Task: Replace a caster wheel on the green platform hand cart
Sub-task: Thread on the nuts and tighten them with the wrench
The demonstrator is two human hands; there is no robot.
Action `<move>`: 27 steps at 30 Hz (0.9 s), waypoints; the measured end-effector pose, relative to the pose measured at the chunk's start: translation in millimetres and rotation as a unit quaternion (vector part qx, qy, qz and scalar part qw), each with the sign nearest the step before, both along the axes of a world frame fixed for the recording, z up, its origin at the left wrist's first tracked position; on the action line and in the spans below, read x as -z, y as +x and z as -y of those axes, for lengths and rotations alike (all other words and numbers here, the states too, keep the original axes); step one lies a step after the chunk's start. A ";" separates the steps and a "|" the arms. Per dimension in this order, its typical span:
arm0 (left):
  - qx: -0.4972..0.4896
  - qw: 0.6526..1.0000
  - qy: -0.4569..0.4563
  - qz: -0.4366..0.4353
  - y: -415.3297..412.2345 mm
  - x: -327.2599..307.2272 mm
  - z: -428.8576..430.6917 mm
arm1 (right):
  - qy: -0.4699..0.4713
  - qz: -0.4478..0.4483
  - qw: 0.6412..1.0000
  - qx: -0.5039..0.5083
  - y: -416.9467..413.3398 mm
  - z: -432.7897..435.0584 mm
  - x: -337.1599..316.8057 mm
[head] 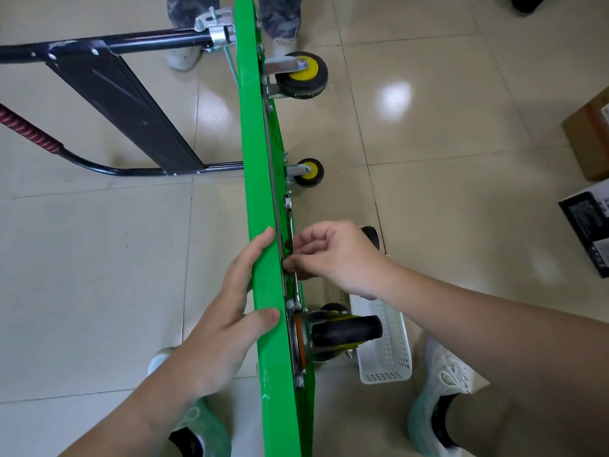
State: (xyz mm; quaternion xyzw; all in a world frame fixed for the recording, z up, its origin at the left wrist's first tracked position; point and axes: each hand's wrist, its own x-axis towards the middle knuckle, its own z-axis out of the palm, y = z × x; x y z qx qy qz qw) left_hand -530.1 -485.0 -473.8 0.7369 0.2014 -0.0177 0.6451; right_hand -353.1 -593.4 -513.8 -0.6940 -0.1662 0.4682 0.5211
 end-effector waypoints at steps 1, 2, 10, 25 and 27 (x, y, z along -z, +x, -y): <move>0.002 1.000 0.002 0.000 0.0 0.4 -0.1 | -0.001 -0.012 1.000 0.004 0.7 -1.0 0.6; 0.005 1.000 0.003 0.001 -0.1 0.8 -0.2 | -0.001 -0.021 1.000 0.006 1.6 -1.5 0.8; 0.023 1.000 -0.012 -0.002 0.8 5.4 -6.1 | 0.011 -0.052 0.998 0.012 3.9 -1.3 4.3; 0.029 0.999 -0.008 -0.027 2.9 1.8 -11.2 | -0.030 -0.168 0.985 0.008 15.2 -10.6 40.4; 0.032 0.999 -0.013 -0.024 4.0 1.7 -10.4 | -0.043 -0.184 0.982 0.012 14.1 -8.0 44.7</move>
